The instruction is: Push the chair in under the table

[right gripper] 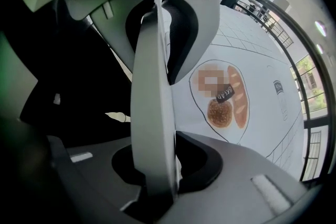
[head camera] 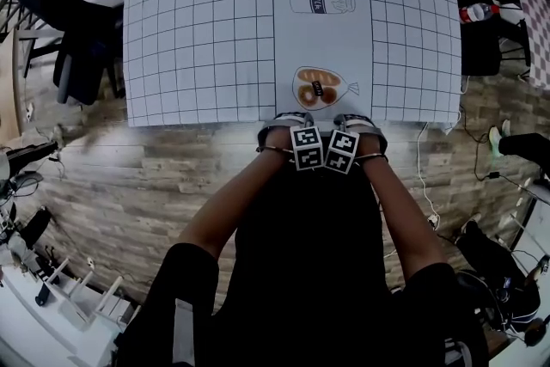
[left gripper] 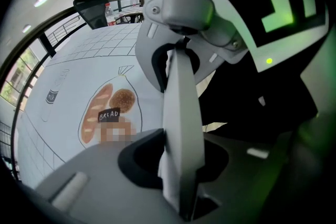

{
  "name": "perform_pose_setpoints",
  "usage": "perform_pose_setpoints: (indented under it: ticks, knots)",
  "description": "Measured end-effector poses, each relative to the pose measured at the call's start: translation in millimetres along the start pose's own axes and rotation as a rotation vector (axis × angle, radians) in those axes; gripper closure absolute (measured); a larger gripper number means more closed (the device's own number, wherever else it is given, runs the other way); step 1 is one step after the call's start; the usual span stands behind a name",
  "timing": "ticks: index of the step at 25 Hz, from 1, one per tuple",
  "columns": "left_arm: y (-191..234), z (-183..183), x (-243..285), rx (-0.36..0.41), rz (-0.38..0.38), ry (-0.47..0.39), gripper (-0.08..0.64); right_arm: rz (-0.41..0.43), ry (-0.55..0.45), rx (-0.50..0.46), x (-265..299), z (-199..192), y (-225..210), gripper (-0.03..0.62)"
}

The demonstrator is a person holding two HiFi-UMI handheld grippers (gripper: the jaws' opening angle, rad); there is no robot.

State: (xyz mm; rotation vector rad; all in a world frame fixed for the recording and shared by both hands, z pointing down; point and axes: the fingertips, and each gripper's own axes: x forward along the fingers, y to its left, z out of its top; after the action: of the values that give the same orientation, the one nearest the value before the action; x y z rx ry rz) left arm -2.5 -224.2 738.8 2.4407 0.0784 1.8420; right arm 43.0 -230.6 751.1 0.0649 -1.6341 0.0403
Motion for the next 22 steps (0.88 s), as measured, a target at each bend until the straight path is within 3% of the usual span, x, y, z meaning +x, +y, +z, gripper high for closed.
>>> perform_pose_setpoints:
  ticks: [7,12,18,22]
  knots:
    - [-4,1,-14,-0.035,0.014,-0.039,0.457,-0.031,-0.034,0.037,-15,5,8,0.442]
    - [-6,2,-30,-0.046,0.029,-0.056,0.462,-0.076,-0.080,0.066,-40,14,-2,0.443]
    - [-6,13,-55,-0.095,0.058,-0.117,0.460,-0.008,-0.115,0.121,-63,11,-4,0.428]
    - [-4,20,-76,-0.149,0.085,-0.180,0.454,-0.023,-0.153,0.158,-83,8,-6,0.434]
